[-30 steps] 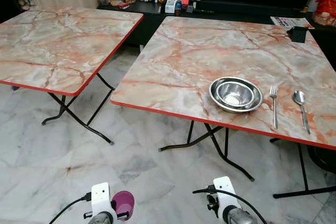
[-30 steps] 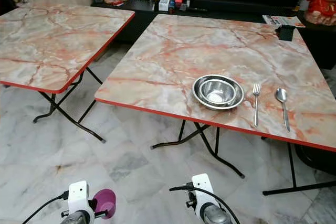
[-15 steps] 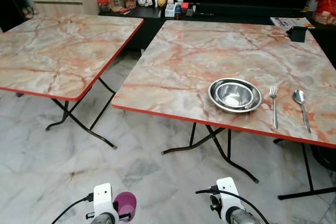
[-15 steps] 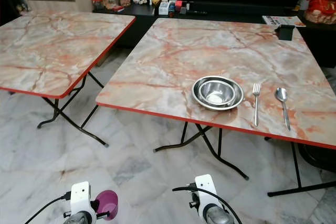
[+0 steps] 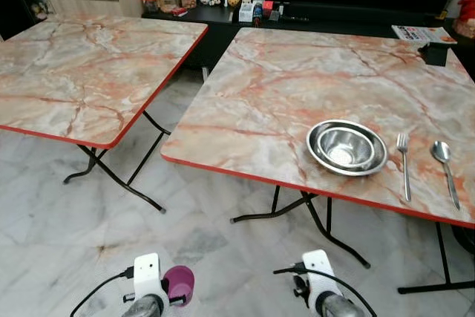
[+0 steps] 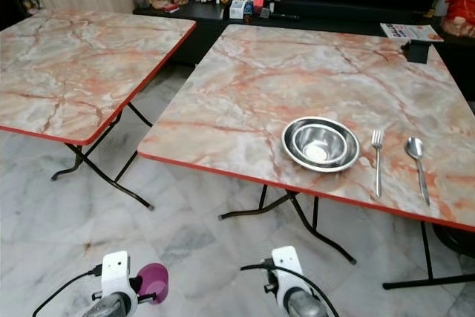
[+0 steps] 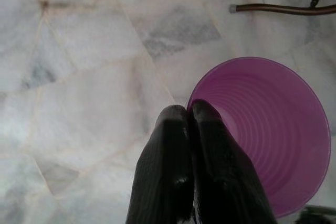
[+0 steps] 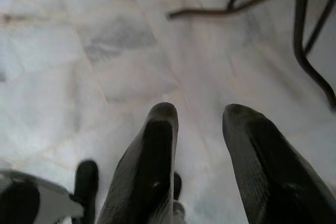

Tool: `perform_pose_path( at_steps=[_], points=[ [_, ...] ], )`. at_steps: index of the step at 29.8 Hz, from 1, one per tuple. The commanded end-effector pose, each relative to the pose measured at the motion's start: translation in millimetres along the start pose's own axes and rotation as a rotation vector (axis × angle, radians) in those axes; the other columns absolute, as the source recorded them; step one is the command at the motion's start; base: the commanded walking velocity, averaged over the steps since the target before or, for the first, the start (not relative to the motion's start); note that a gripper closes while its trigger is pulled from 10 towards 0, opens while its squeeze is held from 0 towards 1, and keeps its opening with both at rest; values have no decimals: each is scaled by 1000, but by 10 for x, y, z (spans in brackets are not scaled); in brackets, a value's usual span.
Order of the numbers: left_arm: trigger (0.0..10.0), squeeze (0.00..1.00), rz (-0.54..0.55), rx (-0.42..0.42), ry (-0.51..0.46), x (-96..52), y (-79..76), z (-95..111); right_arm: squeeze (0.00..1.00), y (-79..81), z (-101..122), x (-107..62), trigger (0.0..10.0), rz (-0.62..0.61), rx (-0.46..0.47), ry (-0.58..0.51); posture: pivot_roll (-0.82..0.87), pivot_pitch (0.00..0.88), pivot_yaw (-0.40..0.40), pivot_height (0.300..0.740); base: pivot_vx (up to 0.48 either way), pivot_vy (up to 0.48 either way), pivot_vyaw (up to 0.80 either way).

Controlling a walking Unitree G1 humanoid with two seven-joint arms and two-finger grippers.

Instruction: Setting the table

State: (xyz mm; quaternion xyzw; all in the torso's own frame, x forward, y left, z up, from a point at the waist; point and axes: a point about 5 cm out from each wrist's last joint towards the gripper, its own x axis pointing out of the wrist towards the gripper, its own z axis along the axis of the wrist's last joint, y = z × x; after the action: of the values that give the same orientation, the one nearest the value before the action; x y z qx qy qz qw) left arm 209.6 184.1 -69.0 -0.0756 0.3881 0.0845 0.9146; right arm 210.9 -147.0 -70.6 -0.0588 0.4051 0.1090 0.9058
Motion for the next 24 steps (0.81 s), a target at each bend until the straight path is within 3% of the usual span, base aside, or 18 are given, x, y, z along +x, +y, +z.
perform_pose_path(
  at_steps=[1, 7, 12, 24],
  points=[
    [10000, 0, -13, 5, -10, 2, -27, 14, 0, -37, -2, -6, 10000, -4, -24, 0, -171, 0, -12, 740, 292, 0, 0],
    [10000, 0, -27, 18, 3, -8, -76, -40, 0, -103, -23, -23, 10000, -20, -6, -3, -184, 0, 8, 740, 288, 0, 0],
    [10000, 0, -81, 82, 24, -9, -172, -64, 0, -199, -83, -52, 10000, -94, 88, -1, -240, 0, 49, 740, 289, 0, 0],
    [10000, 0, -81, 93, 18, 10, -149, 2, 0, -204, -118, -61, 10000, -104, 97, 6, -249, 0, 64, 740, 288, 0, 0]
  ],
)
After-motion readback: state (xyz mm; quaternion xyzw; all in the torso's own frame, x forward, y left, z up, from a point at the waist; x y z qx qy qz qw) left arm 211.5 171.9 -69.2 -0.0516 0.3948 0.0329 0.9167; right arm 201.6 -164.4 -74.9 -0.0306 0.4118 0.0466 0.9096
